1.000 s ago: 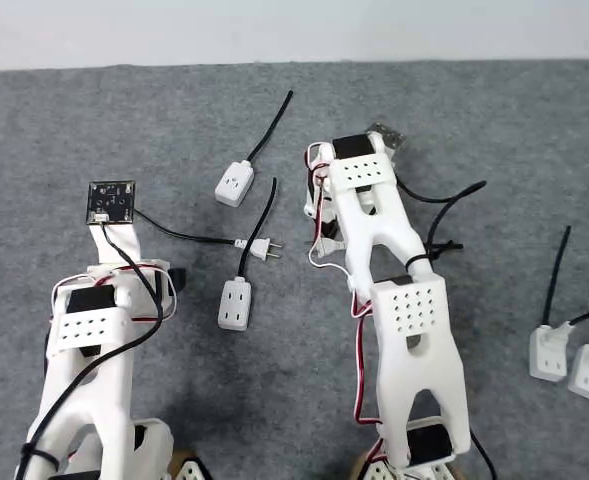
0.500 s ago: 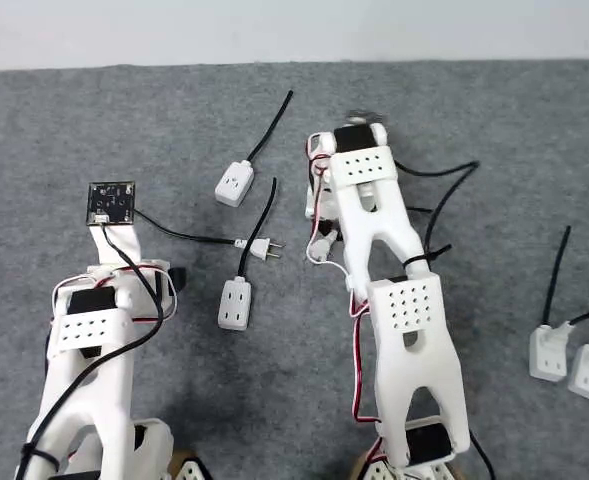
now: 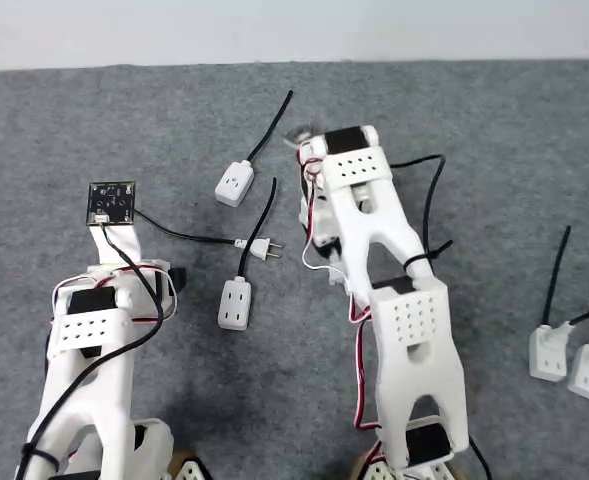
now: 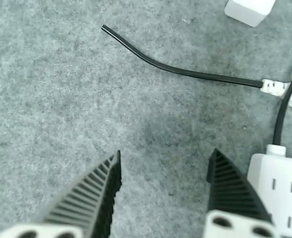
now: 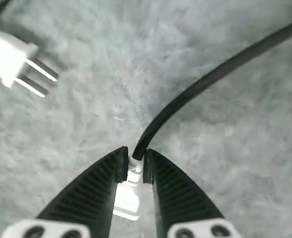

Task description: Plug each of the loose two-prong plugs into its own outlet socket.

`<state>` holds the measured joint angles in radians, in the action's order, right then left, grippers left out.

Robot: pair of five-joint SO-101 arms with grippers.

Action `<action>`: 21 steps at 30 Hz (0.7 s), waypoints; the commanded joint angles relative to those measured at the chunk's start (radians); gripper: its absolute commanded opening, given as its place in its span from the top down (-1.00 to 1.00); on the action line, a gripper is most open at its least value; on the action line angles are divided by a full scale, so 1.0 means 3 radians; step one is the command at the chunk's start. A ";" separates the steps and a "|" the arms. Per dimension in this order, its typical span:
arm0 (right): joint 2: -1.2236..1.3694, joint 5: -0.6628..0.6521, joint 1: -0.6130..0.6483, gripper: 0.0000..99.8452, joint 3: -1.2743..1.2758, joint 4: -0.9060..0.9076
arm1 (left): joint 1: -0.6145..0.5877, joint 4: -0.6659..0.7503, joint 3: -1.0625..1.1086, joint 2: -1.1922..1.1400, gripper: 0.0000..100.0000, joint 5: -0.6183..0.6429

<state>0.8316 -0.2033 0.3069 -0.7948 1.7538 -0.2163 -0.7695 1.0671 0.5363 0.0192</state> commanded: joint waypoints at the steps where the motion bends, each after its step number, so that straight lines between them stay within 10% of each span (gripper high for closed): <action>1: -0.0315 0.0430 -0.0013 0.98 0.0015 0.0064 | 0.0010 0.0077 -0.0038 -0.0005 0.47 -0.0031; 21: -0.1726 0.1079 -0.0233 0.98 0.2803 -0.1562 | 0.0005 0.0072 -0.0038 -0.0005 0.47 -0.0031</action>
<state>0.4296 0.0775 0.2793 -0.1105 1.4193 -0.2163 -0.7695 1.0671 0.5363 0.0192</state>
